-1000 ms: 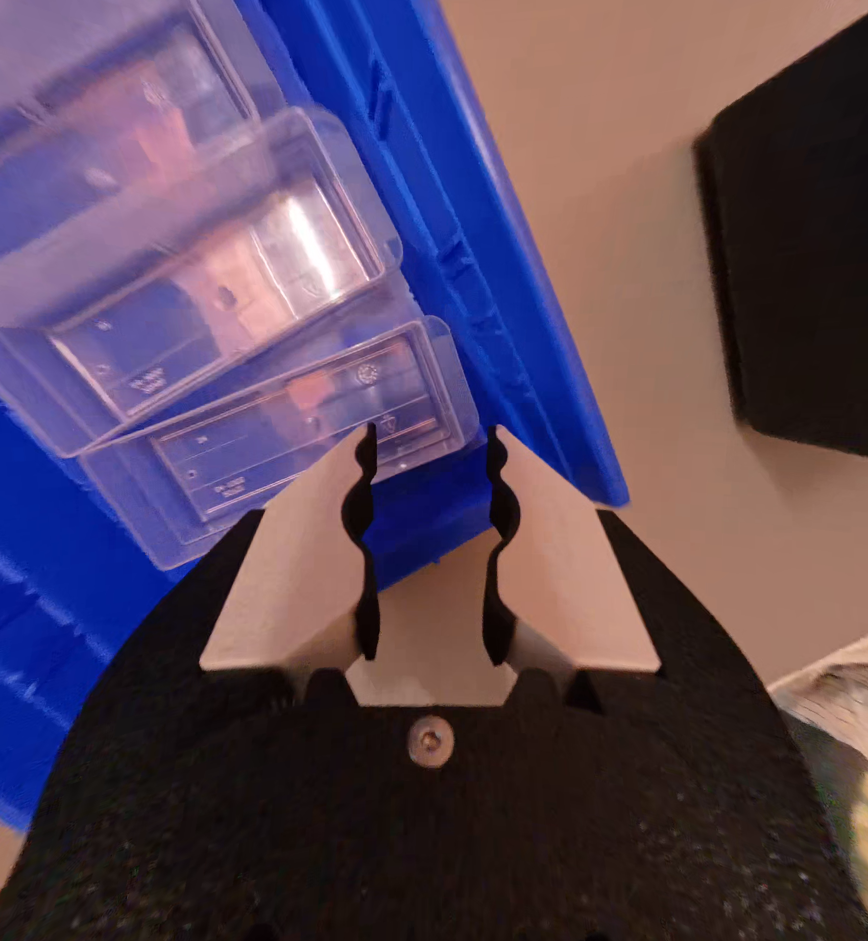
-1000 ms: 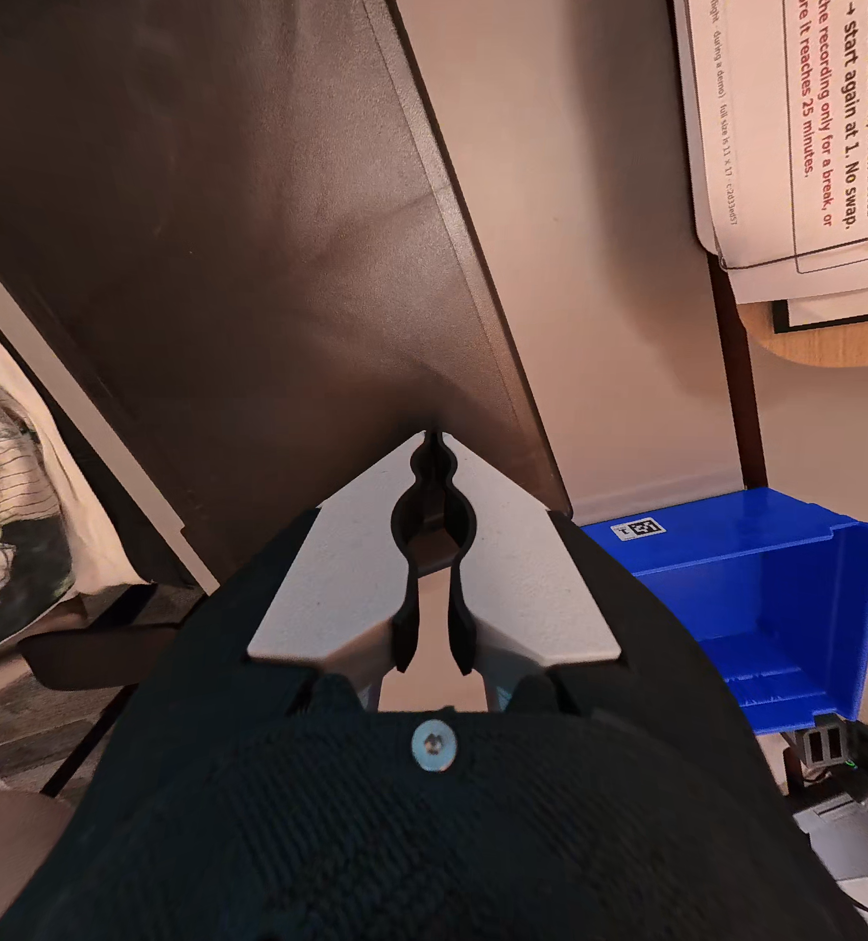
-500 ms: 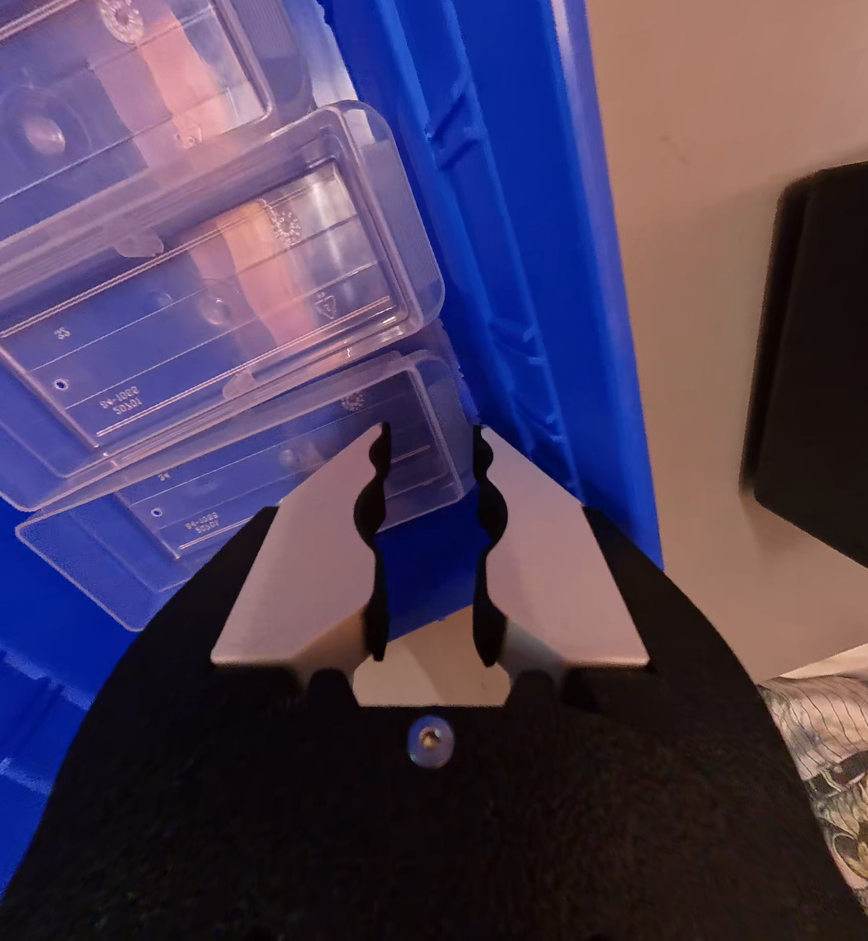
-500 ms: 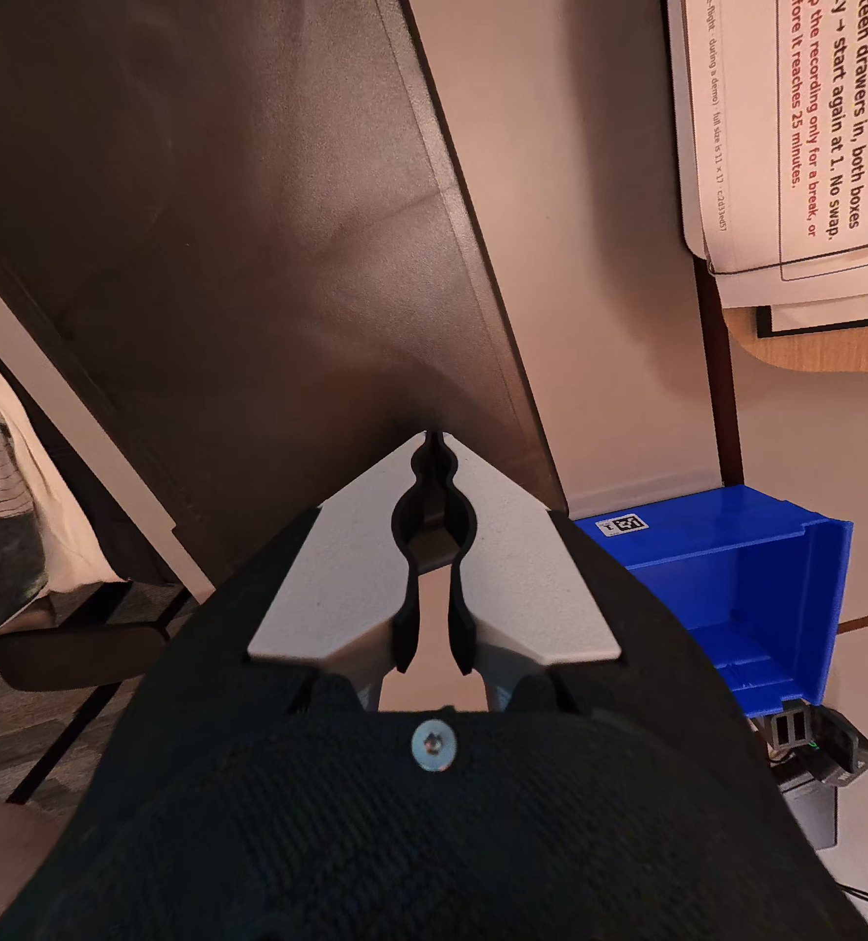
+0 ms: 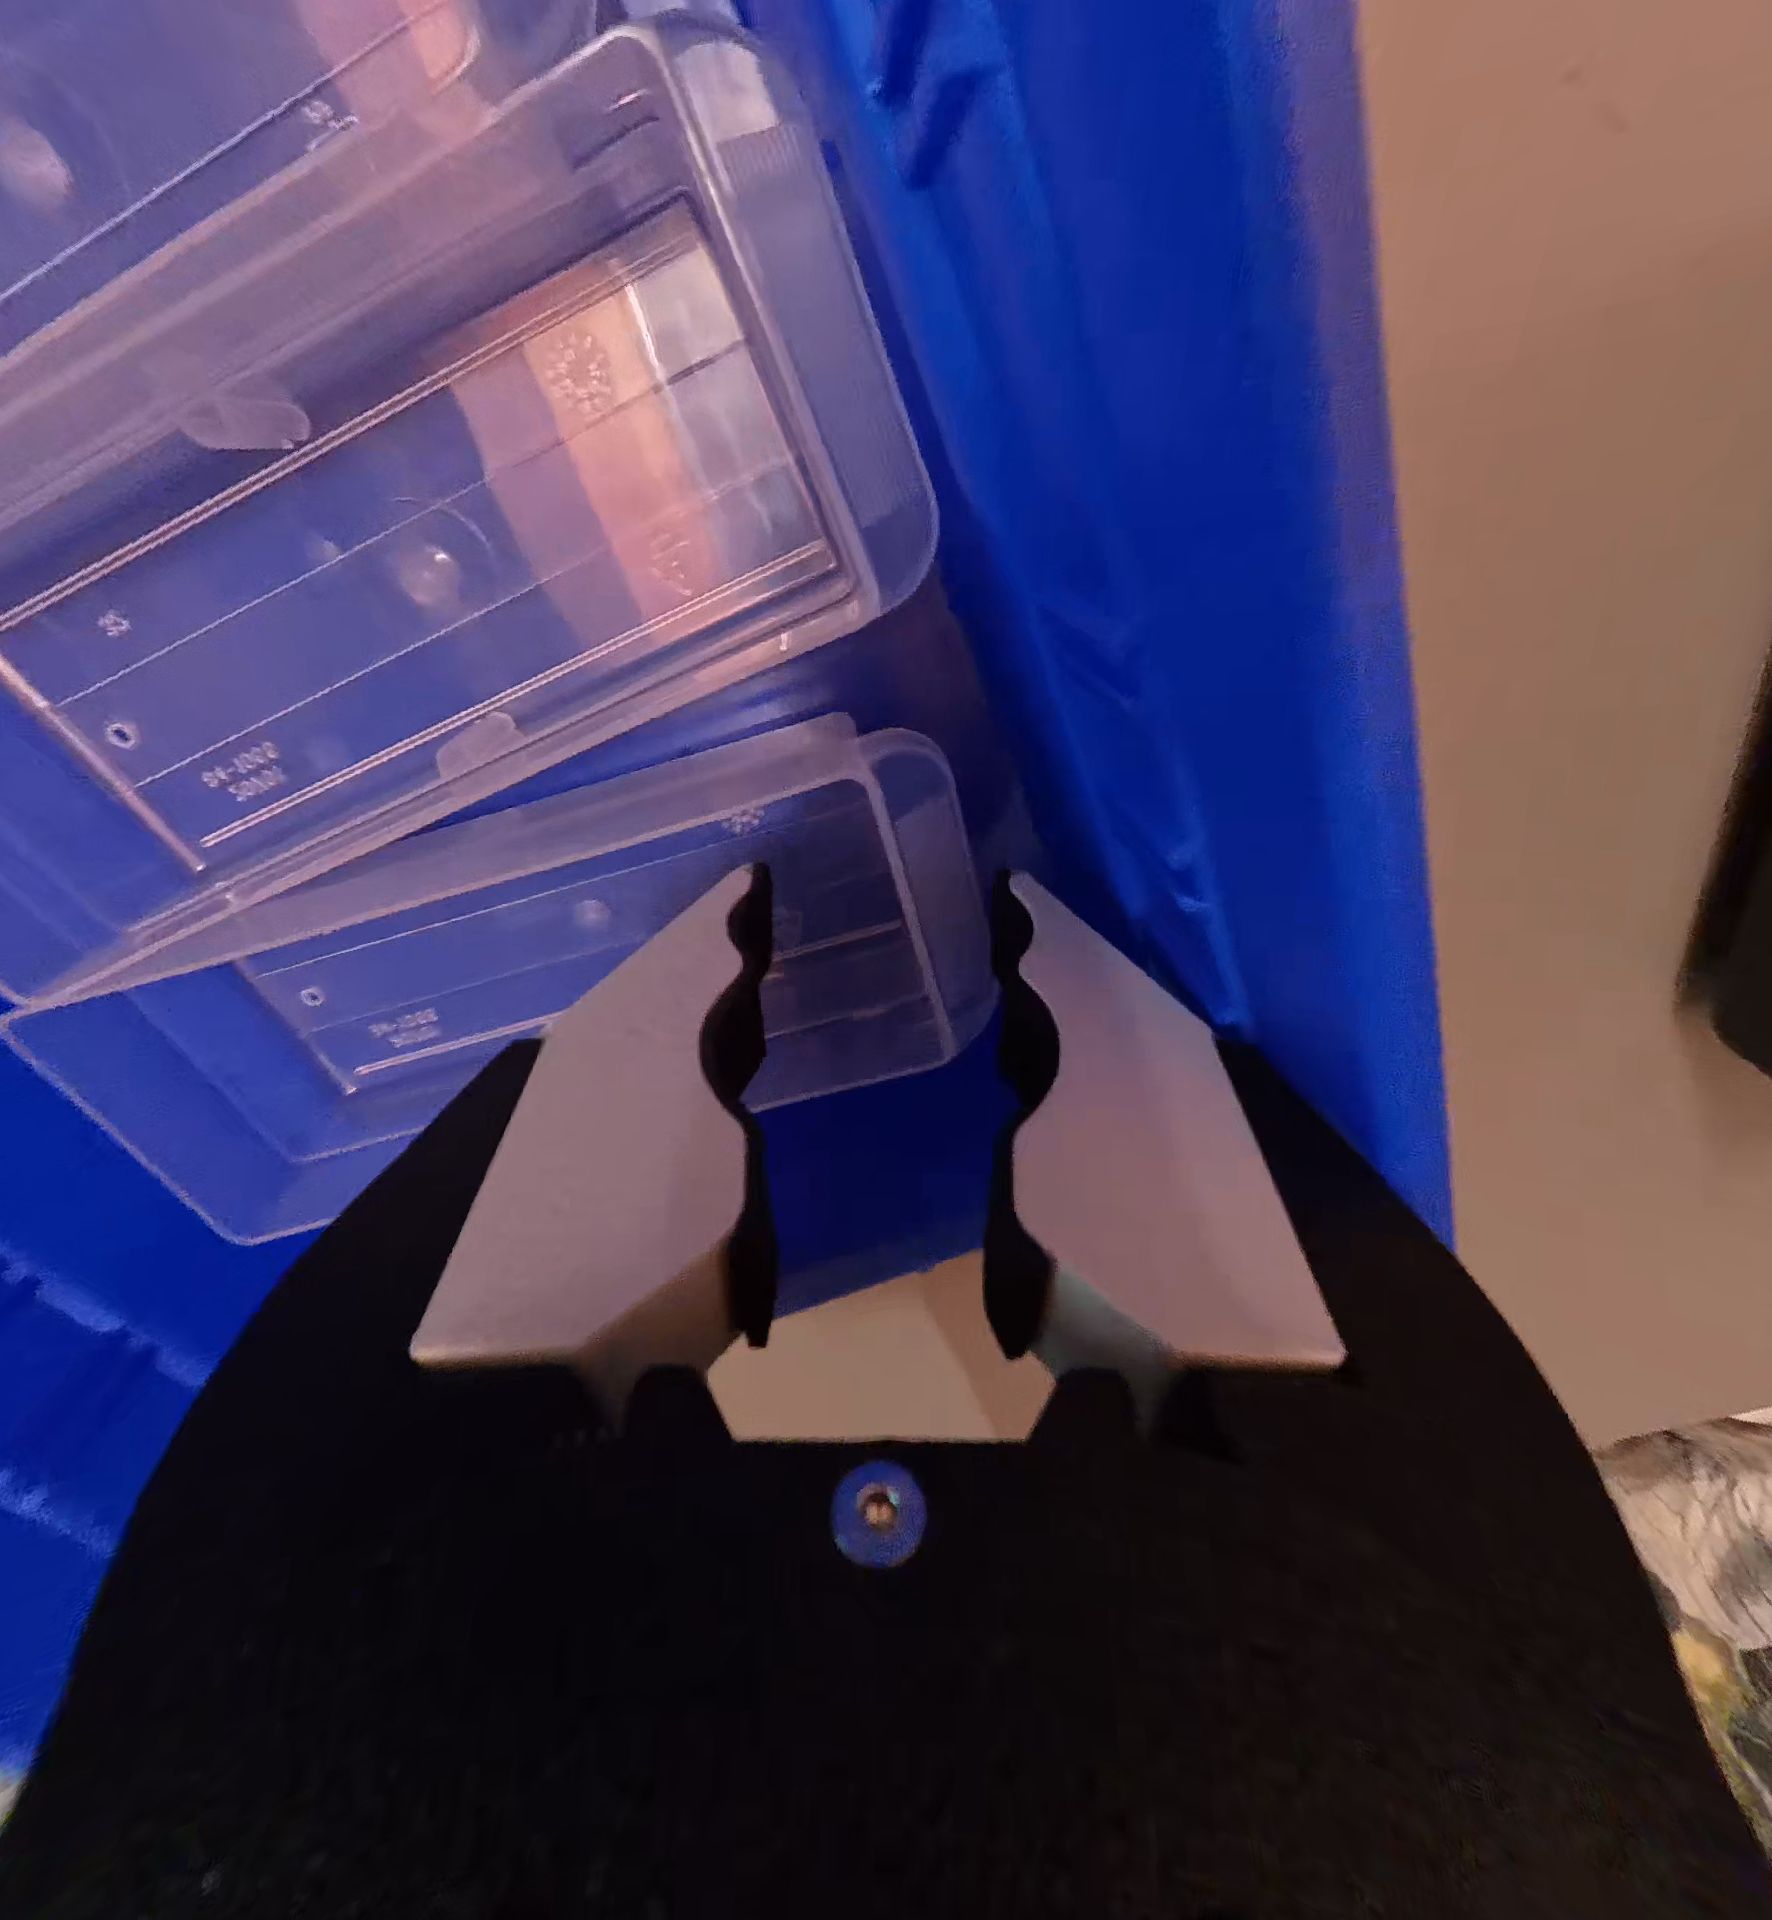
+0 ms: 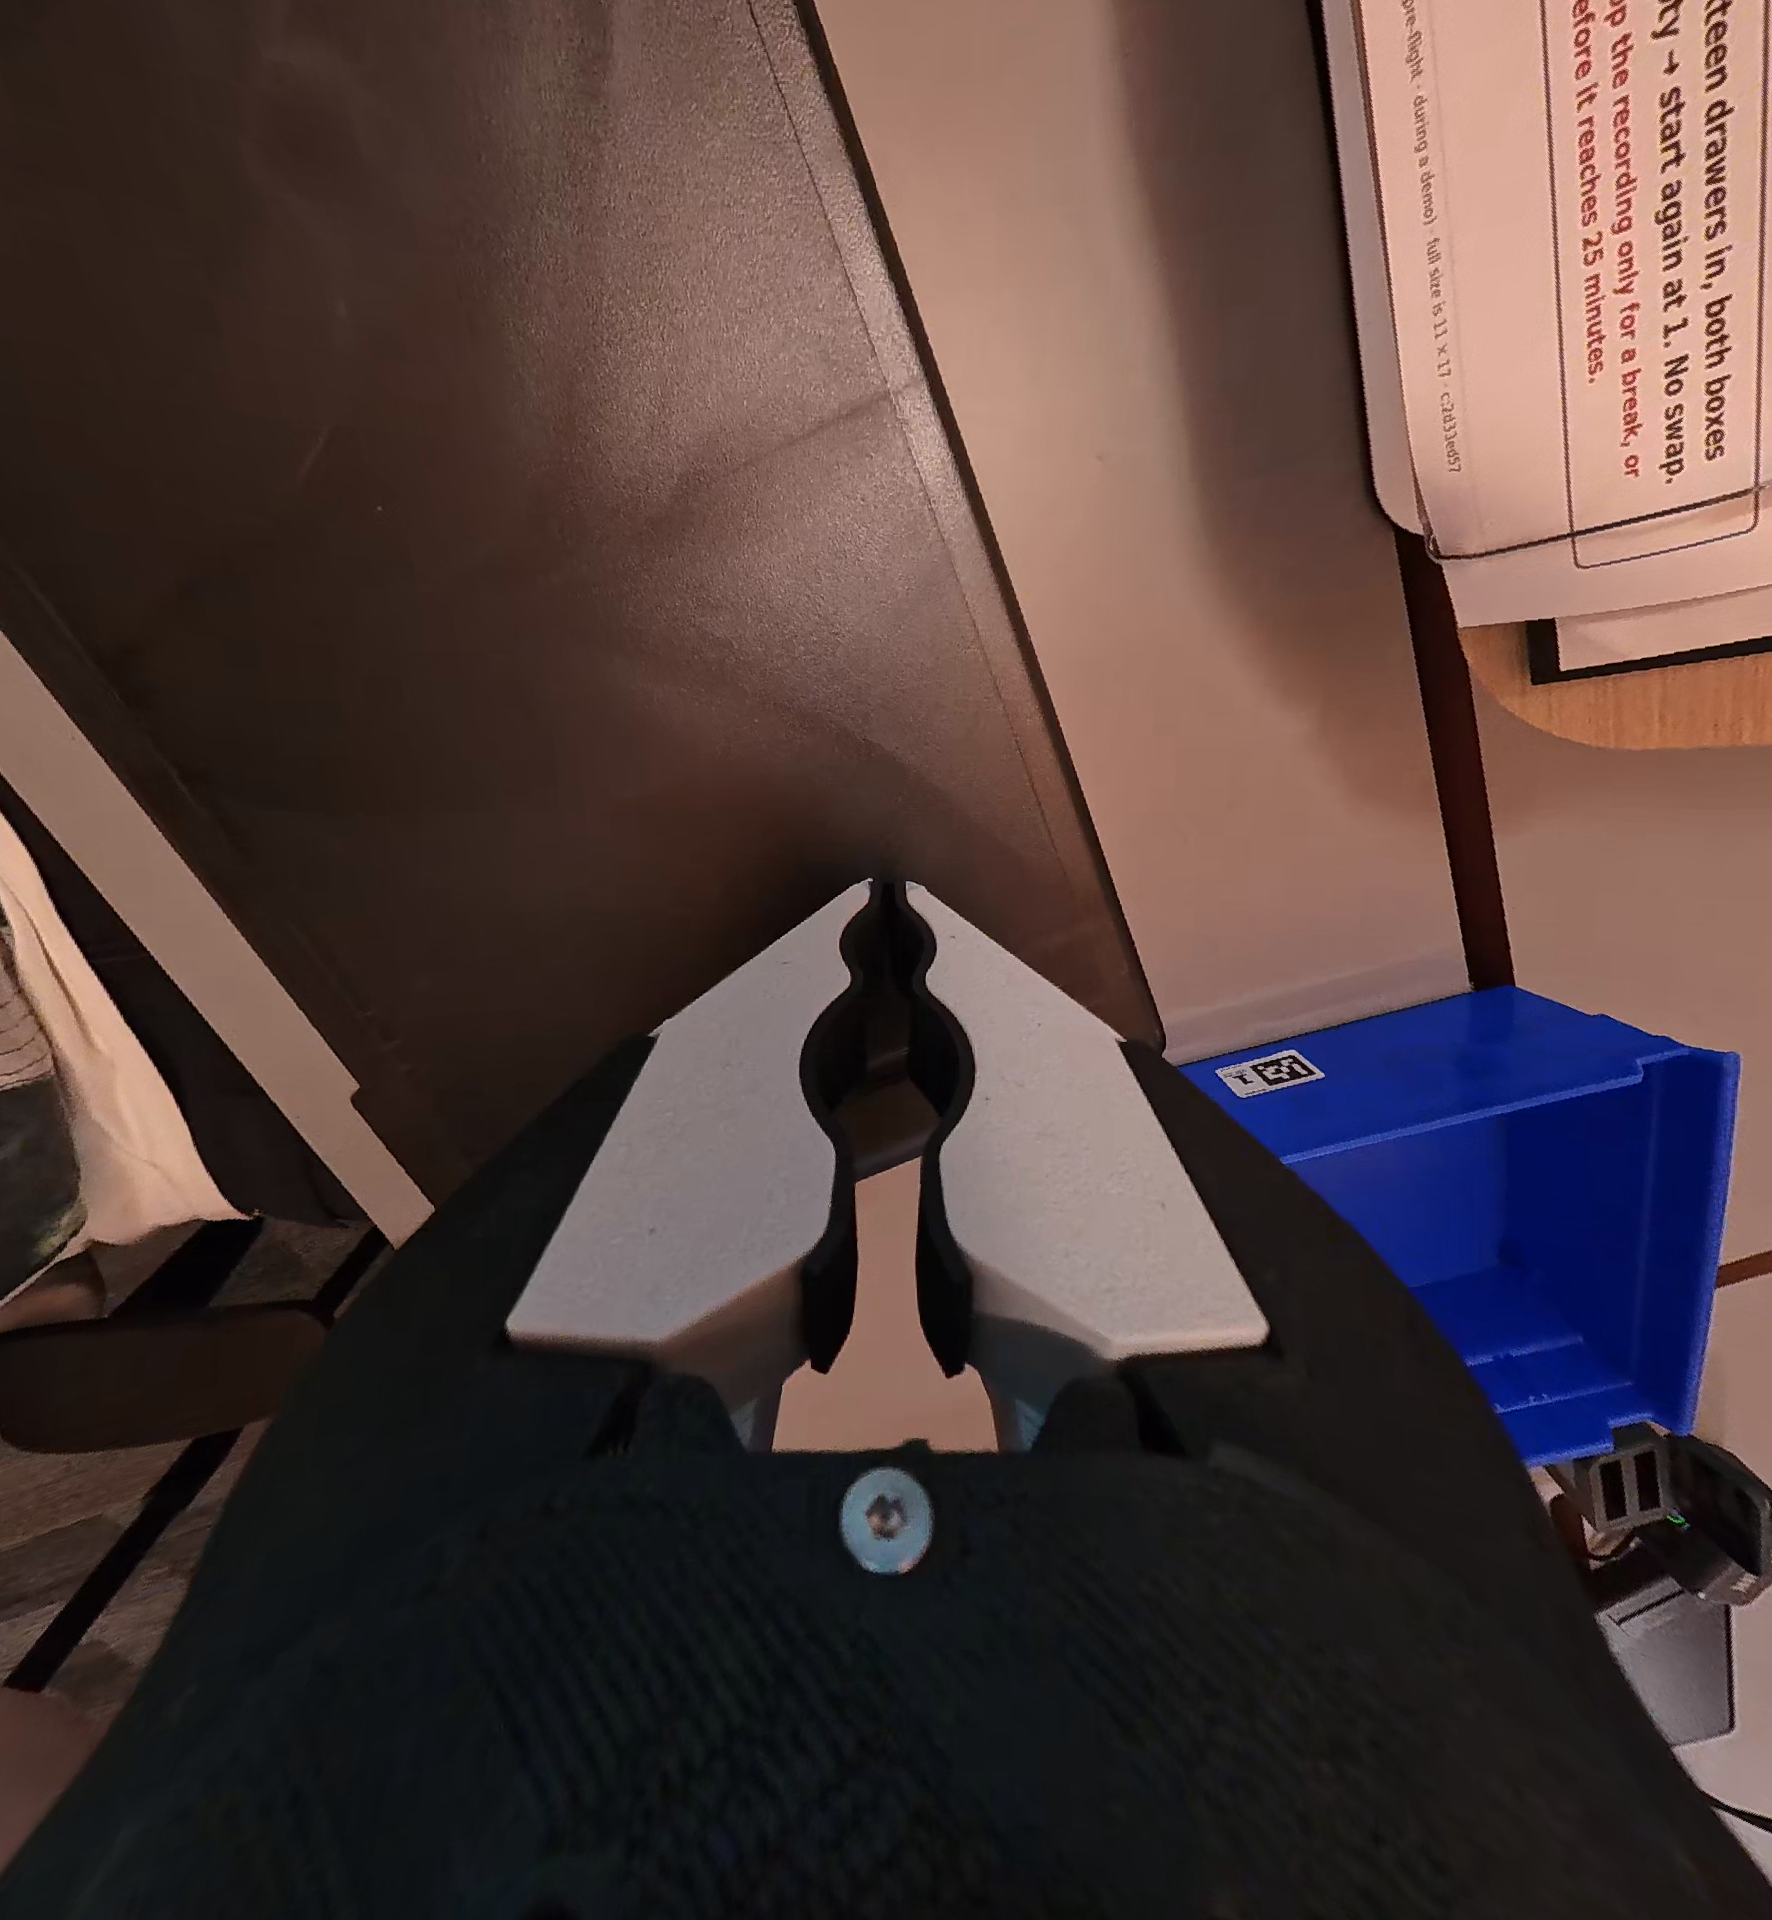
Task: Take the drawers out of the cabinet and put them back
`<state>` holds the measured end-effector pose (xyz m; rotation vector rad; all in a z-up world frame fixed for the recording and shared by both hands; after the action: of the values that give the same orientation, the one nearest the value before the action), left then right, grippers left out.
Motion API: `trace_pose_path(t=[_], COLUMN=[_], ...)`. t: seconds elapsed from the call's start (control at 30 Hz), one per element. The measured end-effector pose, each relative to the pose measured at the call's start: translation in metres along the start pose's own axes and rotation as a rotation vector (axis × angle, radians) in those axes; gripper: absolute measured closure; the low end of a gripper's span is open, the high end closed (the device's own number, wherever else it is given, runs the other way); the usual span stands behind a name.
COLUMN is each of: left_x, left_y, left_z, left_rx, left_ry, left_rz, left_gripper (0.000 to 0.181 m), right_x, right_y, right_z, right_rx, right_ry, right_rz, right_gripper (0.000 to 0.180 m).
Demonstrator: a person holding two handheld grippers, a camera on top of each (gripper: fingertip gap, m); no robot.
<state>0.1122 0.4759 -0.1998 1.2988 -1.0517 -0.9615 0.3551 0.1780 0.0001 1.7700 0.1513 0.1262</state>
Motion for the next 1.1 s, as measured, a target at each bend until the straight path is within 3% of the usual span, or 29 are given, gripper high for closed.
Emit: trace_pose_path(t=[0.17, 0.37, 0.57, 0.8, 1.1], left_x=[0.003, 0.004, 0.022, 0.054, 0.154], left_y=[-0.007, -0.006, 0.046, 0.122, 0.181], left_z=[0.003, 0.009, 0.033, 0.084, 0.171], left_rx=[0.053, 0.064, 0.101, 0.132, -0.081], left_ry=[0.012, -0.019, -0.147, -0.49, -0.982], left_rz=[0.048, 0.033, 0.148, 0.264, 0.279], left_gripper=[0.161, 0.164, 0.169, 0.17, 0.17], right_x=[-0.001, -0.001, 0.0, 0.0, 0.0], right_y=[0.0, 0.0, 0.0, 0.0, 0.0], right_z=[0.0, 0.0, 0.003, 0.004, 0.001], right_rx=[-0.004, 0.002, 0.034, 0.047, -0.001], right_ry=[0.003, -0.011, -0.021, -0.021, -0.018], right_rz=[0.012, 0.009, -0.001, 0.002, 0.001], right_gripper=[0.18, 0.18, 0.18, 0.18, 0.18])
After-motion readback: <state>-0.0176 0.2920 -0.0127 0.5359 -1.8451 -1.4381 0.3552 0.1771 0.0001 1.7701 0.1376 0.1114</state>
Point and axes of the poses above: each gripper's, where its closed fingertips meet, y back along the fingers, z out of its underside, x = y × z across the jaws, the point moved 7 cm from there along y, back along the fingers, and after that the axes turned 5 degrees about -y, right-handed, at the moved point
